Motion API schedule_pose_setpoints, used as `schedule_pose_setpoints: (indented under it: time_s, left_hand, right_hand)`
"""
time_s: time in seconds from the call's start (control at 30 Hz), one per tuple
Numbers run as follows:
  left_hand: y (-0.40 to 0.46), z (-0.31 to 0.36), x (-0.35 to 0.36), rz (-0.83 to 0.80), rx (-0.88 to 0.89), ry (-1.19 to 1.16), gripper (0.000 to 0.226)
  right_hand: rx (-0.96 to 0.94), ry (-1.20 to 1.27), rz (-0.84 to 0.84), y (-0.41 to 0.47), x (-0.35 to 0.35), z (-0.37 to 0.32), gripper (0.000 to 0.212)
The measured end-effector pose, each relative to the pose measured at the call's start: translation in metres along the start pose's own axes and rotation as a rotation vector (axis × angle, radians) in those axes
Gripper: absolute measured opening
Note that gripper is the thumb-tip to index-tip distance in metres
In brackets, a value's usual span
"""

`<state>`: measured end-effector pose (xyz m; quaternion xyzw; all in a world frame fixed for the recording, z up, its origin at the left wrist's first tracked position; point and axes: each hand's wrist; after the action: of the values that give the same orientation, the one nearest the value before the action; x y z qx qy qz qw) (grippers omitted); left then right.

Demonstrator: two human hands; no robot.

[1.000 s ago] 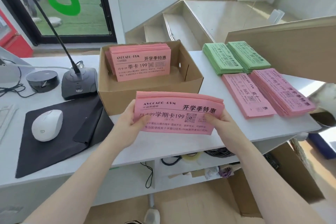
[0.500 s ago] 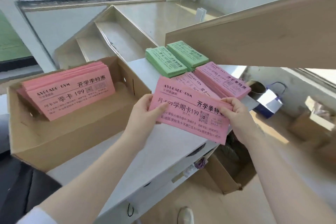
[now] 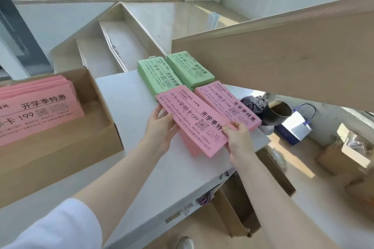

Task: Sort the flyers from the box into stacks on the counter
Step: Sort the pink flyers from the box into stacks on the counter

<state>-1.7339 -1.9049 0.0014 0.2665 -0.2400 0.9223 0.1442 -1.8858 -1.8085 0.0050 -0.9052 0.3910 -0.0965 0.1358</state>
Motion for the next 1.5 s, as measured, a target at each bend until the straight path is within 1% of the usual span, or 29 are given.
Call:
schedule_pose_setpoints:
  time_s: [0.03, 0.1, 0.13, 0.2, 0.3, 0.37, 0.43, 0.5, 0.6, 0.63, 0.7, 0.73, 0.77, 0.87, 0.97, 1.03, 1.13, 1.2, 1.27, 1.33, 1.4, 1.5]
  left_hand:
    - [0.008, -0.001, 0.004, 0.027, 0.006, 0.020, 0.050]
    - [0.020, -0.003, 0.009, 0.085, 0.014, 0.095, 0.051]
    - [0.024, -0.005, 0.011, 0.110, 0.024, 0.145, 0.049]
    - [0.031, -0.010, 0.011, 0.161, 0.055, 0.239, 0.042]
    - [0.038, -0.017, 0.008, 0.210, 0.122, 0.382, 0.038]
    - [0.041, -0.019, 0.009, 0.212, 0.188, 0.486, 0.038]
    - [0.043, -0.016, 0.011, 0.200, 0.212, 0.557, 0.038]
    - [0.040, -0.013, 0.014, 0.186, 0.203, 0.588, 0.038]
    - [0.031, -0.024, 0.016, 0.187, 0.150, 0.515, 0.049]
    - [0.028, -0.033, 0.014, 0.159, 0.137, 0.469, 0.050]
    - [0.022, -0.051, 0.012, 0.085, 0.117, 0.397, 0.045]
    - [0.023, -0.059, 0.010, 0.066, 0.095, 0.367, 0.047]
    - [0.024, -0.065, 0.008, 0.054, 0.066, 0.333, 0.054]
    - [0.033, -0.075, 0.001, 0.044, 0.031, 0.262, 0.065]
    - [0.043, -0.079, -0.004, 0.039, 0.025, 0.265, 0.080]
    - [0.052, -0.085, -0.011, 0.038, 0.018, 0.252, 0.082]
    - [0.046, -0.079, -0.003, 0.041, 0.003, 0.244, 0.080]
    - [0.034, -0.071, 0.007, 0.047, 0.007, 0.213, 0.069]
    - [0.023, -0.063, 0.015, 0.048, 0.017, 0.214, 0.059]
    - [0.009, -0.053, 0.016, 0.069, 0.043, 0.279, 0.058]
    - [-0.010, -0.038, 0.012, 0.074, 0.094, 0.364, 0.055]
    - [-0.040, -0.011, 0.002, 0.039, 0.253, 0.500, 0.039]
  right_hand:
    - [-0.040, -0.086, 0.002, 0.005, -0.001, 0.000, 0.013]
    - [-0.165, -0.349, 0.000, 0.013, -0.005, 0.004, 0.011]
    - [-0.225, -0.469, -0.018, 0.017, -0.009, 0.007, 0.013]
    - [-0.286, -0.629, -0.077, 0.021, -0.015, 0.014, 0.016]
    - [-0.376, -0.782, -0.144, 0.021, -0.018, 0.022, 0.025]
    - [-0.452, -0.849, -0.153, 0.022, -0.016, 0.023, 0.032]
    - [-0.491, -0.905, -0.159, 0.024, -0.013, 0.022, 0.035]
    - [-0.525, -0.970, -0.180, 0.026, -0.013, 0.022, 0.036]
    - [-0.553, -1.064, -0.282, 0.025, -0.010, 0.022, 0.044]
    - [-0.544, -1.077, -0.317, 0.025, -0.008, 0.021, 0.045]
    - [-0.500, -1.081, -0.360, 0.028, -0.002, 0.017, 0.044]
    - [-0.474, -1.078, -0.369, 0.030, 0.001, 0.015, 0.043]
    - [-0.454, -1.073, -0.375, 0.032, 0.003, 0.014, 0.044]
    - [-0.422, -1.060, -0.388, 0.037, 0.005, 0.014, 0.046]
    - [-0.399, -1.037, -0.397, 0.039, 0.004, 0.015, 0.056]
    - [-0.374, -0.983, -0.397, 0.040, 0.004, 0.016, 0.056]
    - [-0.382, -0.975, -0.404, 0.038, 0.004, 0.014, 0.049]
    - [-0.411, -1.006, -0.431, 0.034, 0.003, 0.011, 0.046]
    - [-0.475, -1.052, -0.438, 0.029, 0.001, 0.007, 0.053]
    - [-0.598, -1.098, -0.420, 0.024, 0.003, 0.004, 0.058]
    - [-0.734, -1.088, -0.427, 0.016, 0.011, -0.003, 0.050]
    - [-0.808, -0.935, -0.572, 0.000, 0.038, -0.016, 0.029]
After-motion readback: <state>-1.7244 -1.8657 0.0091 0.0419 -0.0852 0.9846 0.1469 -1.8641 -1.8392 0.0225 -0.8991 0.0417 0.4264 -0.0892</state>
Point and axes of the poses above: each hand's wrist, its own y-axis towards the middle knuckle, its own x-axis out of the palm, z = x × y, and after that the axes turned 2 degrees about -x, right-handed
